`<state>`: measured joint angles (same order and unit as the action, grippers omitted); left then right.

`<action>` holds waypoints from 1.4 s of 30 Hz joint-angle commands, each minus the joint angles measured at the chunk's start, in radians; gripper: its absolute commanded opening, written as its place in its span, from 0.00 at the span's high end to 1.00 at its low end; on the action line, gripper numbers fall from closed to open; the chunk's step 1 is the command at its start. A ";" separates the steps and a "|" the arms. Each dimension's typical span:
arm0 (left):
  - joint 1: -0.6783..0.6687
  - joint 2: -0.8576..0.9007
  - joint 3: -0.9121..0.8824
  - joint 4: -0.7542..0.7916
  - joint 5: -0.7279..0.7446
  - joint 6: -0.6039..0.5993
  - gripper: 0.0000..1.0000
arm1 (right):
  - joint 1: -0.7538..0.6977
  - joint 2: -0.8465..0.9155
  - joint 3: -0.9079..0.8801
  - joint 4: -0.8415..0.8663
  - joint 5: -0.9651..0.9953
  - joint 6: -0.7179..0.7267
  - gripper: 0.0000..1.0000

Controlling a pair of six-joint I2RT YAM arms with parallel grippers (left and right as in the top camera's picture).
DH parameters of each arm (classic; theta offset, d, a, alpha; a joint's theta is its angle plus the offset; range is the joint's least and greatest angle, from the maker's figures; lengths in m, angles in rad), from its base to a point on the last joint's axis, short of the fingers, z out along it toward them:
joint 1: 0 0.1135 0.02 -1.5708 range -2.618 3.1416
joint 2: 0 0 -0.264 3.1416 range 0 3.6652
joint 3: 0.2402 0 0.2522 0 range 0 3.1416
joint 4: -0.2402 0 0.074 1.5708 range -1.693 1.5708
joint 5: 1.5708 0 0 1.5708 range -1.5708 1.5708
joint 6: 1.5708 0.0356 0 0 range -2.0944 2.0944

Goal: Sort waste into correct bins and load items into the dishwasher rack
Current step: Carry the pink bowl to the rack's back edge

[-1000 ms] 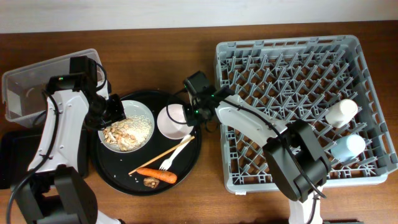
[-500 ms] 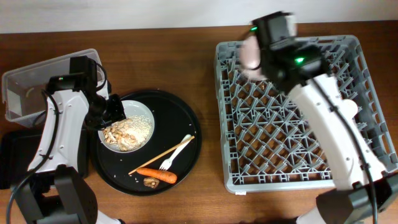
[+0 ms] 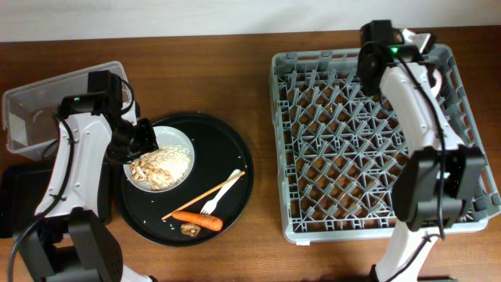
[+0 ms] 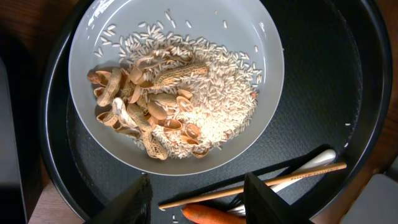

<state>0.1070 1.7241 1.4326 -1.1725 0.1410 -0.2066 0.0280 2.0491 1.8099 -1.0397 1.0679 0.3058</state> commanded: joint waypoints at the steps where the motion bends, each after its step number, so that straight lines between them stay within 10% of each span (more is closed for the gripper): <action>1: 0.003 -0.019 0.008 0.001 -0.008 -0.010 0.53 | 0.050 0.053 -0.006 -0.008 -0.002 0.018 0.96; 9: 0.003 -0.019 0.008 0.001 -0.008 -0.010 0.53 | 0.127 0.067 -0.035 -0.075 -0.122 0.035 0.81; 15: 0.003 -0.019 0.008 0.001 -0.008 -0.010 0.53 | 0.098 -0.004 -0.035 -0.127 -0.016 0.121 0.96; 29: 0.003 -0.019 0.008 0.002 -0.011 -0.010 0.53 | 0.087 -0.056 -0.031 -0.195 -0.198 0.152 0.96; 32: 0.003 -0.019 0.008 0.002 -0.011 -0.010 0.53 | 0.023 -0.154 0.033 -0.154 -0.458 0.135 0.87; 35: 0.003 -0.019 0.008 0.001 -0.011 -0.010 0.53 | -0.131 -0.191 0.053 -0.099 -0.885 0.011 0.50; 42: 0.003 -0.019 0.008 0.007 -0.011 -0.009 0.53 | -0.317 -0.091 0.041 -0.098 -1.292 0.012 0.50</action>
<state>0.1070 1.7241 1.4326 -1.1687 0.1375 -0.2066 -0.2890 1.9213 1.8545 -1.1446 -0.0566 0.3305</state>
